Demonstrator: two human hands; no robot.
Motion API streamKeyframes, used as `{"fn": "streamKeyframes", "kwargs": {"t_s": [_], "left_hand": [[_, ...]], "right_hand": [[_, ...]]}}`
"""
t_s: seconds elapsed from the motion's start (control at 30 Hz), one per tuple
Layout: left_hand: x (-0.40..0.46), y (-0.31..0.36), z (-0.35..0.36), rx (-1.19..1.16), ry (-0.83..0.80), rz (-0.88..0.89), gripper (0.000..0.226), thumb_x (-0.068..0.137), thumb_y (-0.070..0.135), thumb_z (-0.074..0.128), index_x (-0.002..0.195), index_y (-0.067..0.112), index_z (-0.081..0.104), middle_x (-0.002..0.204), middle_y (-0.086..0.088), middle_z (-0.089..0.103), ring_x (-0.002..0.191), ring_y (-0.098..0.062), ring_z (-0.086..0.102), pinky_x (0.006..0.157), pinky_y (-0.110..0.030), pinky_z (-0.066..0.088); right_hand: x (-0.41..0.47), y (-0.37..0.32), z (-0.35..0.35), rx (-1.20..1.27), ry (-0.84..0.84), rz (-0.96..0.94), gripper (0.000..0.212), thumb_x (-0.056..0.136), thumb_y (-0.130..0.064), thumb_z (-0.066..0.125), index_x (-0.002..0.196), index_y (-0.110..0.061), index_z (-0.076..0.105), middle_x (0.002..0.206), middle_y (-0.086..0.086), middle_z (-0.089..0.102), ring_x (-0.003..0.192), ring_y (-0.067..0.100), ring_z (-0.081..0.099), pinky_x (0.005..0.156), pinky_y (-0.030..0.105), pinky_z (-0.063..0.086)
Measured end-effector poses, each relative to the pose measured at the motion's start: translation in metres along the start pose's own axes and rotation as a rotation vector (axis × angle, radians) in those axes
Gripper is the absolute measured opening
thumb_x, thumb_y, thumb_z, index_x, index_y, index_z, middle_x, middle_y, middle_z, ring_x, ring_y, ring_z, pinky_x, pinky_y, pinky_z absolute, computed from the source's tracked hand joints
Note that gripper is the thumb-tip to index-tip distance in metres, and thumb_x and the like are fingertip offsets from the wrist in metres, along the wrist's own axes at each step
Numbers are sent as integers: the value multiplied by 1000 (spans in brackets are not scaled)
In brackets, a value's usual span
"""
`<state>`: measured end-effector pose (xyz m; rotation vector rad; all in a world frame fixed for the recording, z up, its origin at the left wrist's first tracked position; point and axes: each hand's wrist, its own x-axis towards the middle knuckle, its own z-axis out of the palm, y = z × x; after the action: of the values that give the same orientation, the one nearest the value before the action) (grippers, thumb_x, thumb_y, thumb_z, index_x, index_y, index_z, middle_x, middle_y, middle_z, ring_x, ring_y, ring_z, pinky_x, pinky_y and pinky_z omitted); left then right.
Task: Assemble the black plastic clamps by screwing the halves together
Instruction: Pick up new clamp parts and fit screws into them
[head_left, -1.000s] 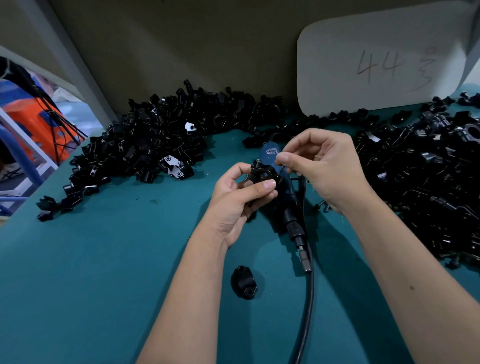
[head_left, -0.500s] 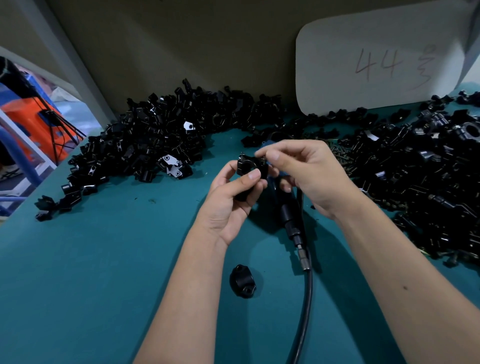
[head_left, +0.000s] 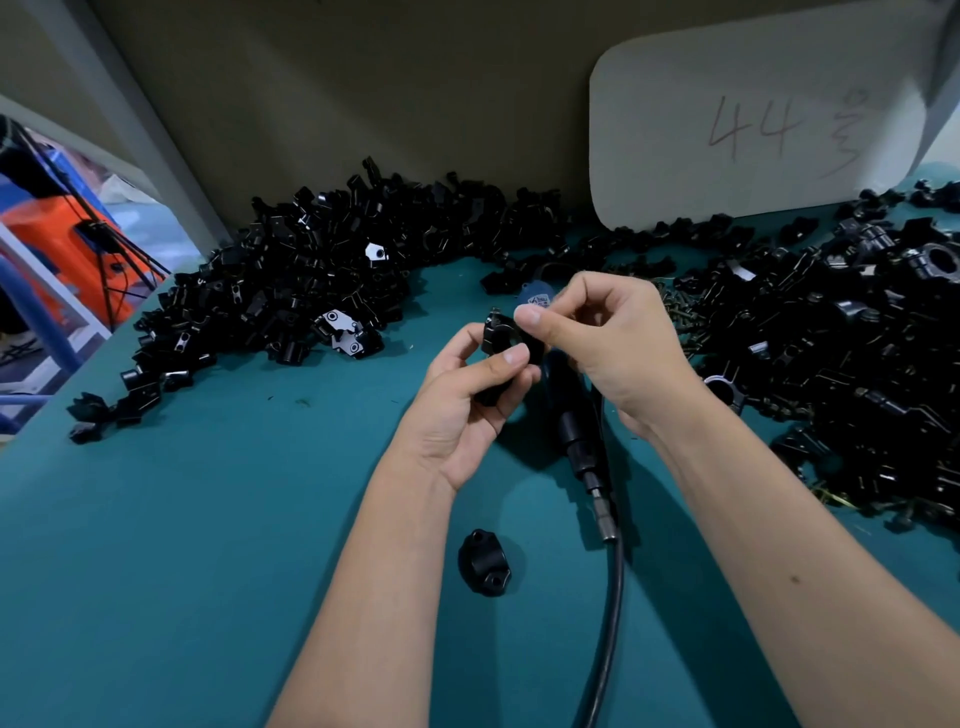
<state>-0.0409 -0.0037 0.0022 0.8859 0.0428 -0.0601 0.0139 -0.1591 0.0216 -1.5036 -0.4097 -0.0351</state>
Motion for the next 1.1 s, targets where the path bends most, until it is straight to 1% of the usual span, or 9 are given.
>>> {"fn": "streamKeyframes", "kwargs": {"t_s": [0.13,0.2,0.37,0.5,0.63,0.77,0.87,1.0,1.1], "left_hand": [[1,2,2,-40,12,5,45,67,7,83,107,9,63,96,-10,77,74,-14,71,66,-16,58],[1,2,0,-60,16,7,46,64,7,85,105,10,64,93,-8,75,73,-14,70,65,-16,58],[1,-1,2,-8,-14,-11,30,78,4,75,105,10,64,91,-5,76,74,-13,71,66,-15,57],[1,0,2,-69,-5,-11,31,78,3,75,107,9,66,94,-8,74,73,-13,70,65,-15,58],[1,0,0,-59,6,-14,33,77,3,76,108,10,64,92,-7,73,72,-14,69,64,-15,58],[2,-1,0,-2,11,27,38,71,5,84,103,11,63,88,-5,72,74,-15,71,67,-17,58],[4,-4,0,44,34,82,27,76,4,79,96,13,63,88,-5,73,79,-16,72,73,-20,59],[5,-4,0,78,36,121,26,84,17,75,104,10,60,97,-3,77,85,-17,75,78,-24,60],[6,-4,0,87,54,118,16,86,21,77,97,12,69,92,-1,77,84,-18,75,77,-24,60]], "right_hand": [[-4,-2,0,127,-106,38,11,97,-21,72,89,-17,78,87,4,66,74,17,52,54,22,39],[-4,-3,1,158,-106,42,11,95,-12,72,86,-14,78,96,10,66,76,16,52,54,23,38],[-2,-3,0,141,-73,70,13,88,-20,79,80,-12,74,88,17,58,74,24,49,54,23,37],[-3,-4,-7,196,-201,71,11,96,-14,69,94,-14,81,100,4,72,84,21,55,57,23,37],[-2,-3,0,136,-90,54,9,86,-14,80,78,-16,78,88,14,61,71,17,50,52,21,36],[0,-1,3,155,-17,52,13,80,-14,85,72,-14,75,66,-9,62,56,1,51,51,12,39],[3,2,4,105,33,42,15,84,-12,85,72,-16,76,59,-13,62,54,-1,51,51,11,39],[3,3,-1,32,36,19,9,85,-15,85,78,-20,82,67,3,68,53,9,49,50,21,42],[4,4,-3,72,47,-43,16,84,-9,85,94,-20,82,79,3,76,64,9,61,58,21,50]]}}
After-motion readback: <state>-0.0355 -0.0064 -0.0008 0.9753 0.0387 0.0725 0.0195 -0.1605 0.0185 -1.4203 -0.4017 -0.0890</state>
